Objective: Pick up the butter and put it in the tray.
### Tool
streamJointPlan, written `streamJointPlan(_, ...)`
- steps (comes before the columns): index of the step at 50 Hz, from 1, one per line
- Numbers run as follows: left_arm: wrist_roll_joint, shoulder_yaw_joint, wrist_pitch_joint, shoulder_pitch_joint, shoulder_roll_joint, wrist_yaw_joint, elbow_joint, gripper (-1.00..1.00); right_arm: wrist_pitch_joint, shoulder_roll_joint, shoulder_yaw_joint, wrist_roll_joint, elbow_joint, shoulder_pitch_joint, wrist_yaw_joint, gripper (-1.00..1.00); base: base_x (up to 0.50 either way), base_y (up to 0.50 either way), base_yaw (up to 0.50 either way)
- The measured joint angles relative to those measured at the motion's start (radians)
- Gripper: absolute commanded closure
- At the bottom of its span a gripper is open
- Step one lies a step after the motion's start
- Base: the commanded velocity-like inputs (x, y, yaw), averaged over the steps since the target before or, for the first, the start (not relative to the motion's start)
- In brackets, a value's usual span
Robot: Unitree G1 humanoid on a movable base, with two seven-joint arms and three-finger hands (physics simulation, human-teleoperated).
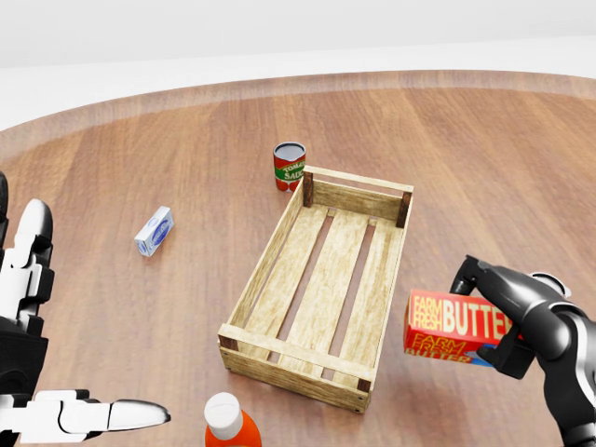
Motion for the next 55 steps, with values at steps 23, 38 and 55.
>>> streamJointPlan(23,-0.006,0.008,0.000,-0.003,0.001,0.000,-0.006,-1.00,0.000,0.011,-0.016,-0.165,-0.230,-0.122,0.225,1.00,0.00,0.00,0.00)
streamJointPlan(38,-0.006,0.008,0.000,-0.002,0.001,0.000,-0.009,-1.00,0.000,0.043,-0.002,-0.098,-0.130,-0.210,0.142,1.00,0.00,0.00,0.00)
streamJointPlan(55,-0.010,0.014,0.000,-0.006,0.002,0.000,-0.013,-1.00,0.000,0.089,0.028,0.059,0.132,-0.335,-0.058,1.00,0.00,0.00,0.00)
